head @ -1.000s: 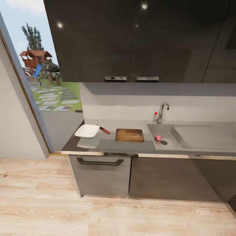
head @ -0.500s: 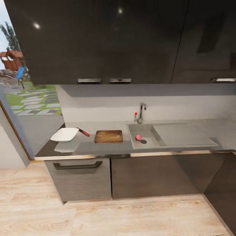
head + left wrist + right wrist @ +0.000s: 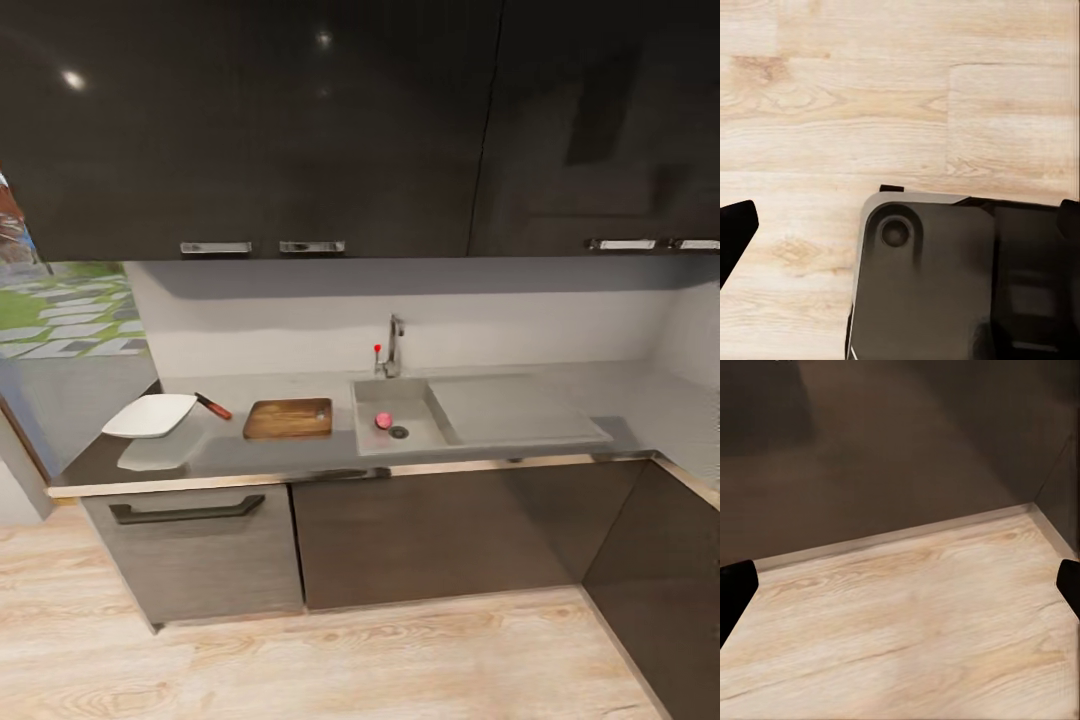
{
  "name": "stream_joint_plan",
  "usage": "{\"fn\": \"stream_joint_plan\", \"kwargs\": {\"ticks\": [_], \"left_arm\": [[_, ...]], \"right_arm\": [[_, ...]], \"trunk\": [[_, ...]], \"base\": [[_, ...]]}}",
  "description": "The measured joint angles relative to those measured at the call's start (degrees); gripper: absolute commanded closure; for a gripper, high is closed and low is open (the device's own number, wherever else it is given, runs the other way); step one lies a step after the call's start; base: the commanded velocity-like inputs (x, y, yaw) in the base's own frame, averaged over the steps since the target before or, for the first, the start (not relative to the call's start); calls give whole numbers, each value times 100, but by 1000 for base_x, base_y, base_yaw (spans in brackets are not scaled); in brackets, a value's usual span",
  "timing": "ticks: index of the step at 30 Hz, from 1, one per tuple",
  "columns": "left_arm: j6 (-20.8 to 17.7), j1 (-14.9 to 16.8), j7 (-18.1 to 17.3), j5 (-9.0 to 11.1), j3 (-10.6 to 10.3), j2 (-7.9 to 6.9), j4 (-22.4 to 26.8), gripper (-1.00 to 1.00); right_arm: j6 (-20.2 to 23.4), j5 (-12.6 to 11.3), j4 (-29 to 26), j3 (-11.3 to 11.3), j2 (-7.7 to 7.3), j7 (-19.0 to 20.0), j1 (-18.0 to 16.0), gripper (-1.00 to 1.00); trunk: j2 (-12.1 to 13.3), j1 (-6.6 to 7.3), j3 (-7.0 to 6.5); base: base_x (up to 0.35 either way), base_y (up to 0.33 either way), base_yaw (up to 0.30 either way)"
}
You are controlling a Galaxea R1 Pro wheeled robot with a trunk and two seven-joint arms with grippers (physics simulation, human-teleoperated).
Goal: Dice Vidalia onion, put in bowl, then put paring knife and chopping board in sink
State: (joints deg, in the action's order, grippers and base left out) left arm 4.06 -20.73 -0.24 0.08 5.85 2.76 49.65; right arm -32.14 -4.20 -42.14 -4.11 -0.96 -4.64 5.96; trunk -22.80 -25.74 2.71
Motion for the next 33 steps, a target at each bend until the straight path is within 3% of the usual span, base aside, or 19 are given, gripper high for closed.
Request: {"fn": "stream_joint_plan", "kwargs": {"ticks": [19, 33], "left_arm": [[0, 0, 0, 0, 0, -12, 2, -100], [2, -1, 0, 0, 1, -17, -1, -100]], "right_arm": [[-9, 27, 9, 17, 3, 15, 1, -100], [-10, 22, 86, 20, 2, 9, -1, -100]], "trunk": [[-1, 1, 0], [-1, 0, 0]], "base": [[91, -295, 0], [27, -37, 0]]}}
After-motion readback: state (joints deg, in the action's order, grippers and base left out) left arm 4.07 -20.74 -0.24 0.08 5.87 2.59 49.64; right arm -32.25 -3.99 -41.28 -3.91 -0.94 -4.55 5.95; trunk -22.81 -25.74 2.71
